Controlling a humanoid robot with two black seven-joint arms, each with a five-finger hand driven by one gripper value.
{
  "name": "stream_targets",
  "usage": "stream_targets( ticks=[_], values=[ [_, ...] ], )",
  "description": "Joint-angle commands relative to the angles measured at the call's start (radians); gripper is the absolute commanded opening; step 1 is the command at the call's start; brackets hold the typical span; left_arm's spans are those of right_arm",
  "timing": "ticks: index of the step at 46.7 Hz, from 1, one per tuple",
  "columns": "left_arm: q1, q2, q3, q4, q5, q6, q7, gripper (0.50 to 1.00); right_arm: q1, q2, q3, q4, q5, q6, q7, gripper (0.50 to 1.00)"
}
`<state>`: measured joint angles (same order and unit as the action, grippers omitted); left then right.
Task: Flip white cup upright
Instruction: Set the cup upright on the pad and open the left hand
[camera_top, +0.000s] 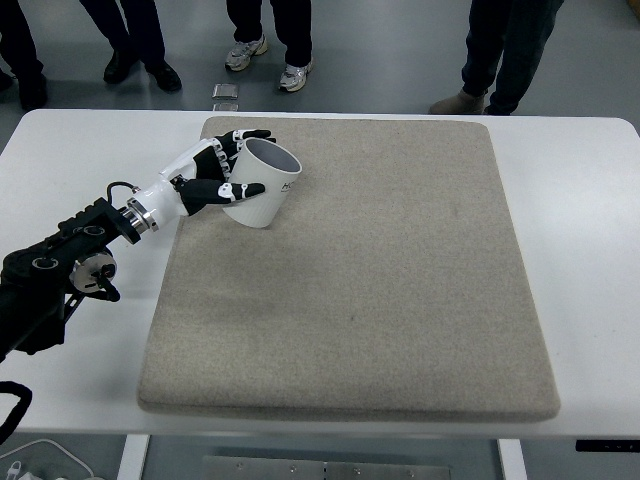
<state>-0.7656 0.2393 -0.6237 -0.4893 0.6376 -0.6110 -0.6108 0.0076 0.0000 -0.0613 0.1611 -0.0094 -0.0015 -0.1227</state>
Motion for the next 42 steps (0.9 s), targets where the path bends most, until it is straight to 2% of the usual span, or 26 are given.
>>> stream_targets(
  ticks=[1,4,10,15,26,42],
  values=[
    [0.0,-0.001,-0.001,0.0,-0.003,0.0,0.0,0.838,0.0,0.0,0.0,0.0,0.0,0.0,0.0,0.93],
    [0.0,0.0,-0.001,0.0,-0.004,0.0,0.0,0.857,0.0,0.0,0.0,0.0,0.0,0.0,0.0,0.93],
    [0.0,-0.001,-0.001,0.0,-0.004,0.0,0.0,0.93,0.0,0.0,0.0,0.0,0.0,0.0,0.0,0.93],
    [0.005,0.0,-0.001,0.0,-0.004,0.0,0.0,0.958,0.0,0.0,0.0,0.0,0.0,0.0,0.0,0.93],
    [0.006,0.0,-0.004,0.0,-0.006,0.0,0.0,0.984,0.0,0.0,0.0,0.002,0.0,0.0,0.0,0.93],
    [0.005,0.0,-0.004,0.0,-0.016,0.0,0.0,0.994,0.0,0.0,0.0,0.002,0.0,0.001,0.0,0.93]
  ],
)
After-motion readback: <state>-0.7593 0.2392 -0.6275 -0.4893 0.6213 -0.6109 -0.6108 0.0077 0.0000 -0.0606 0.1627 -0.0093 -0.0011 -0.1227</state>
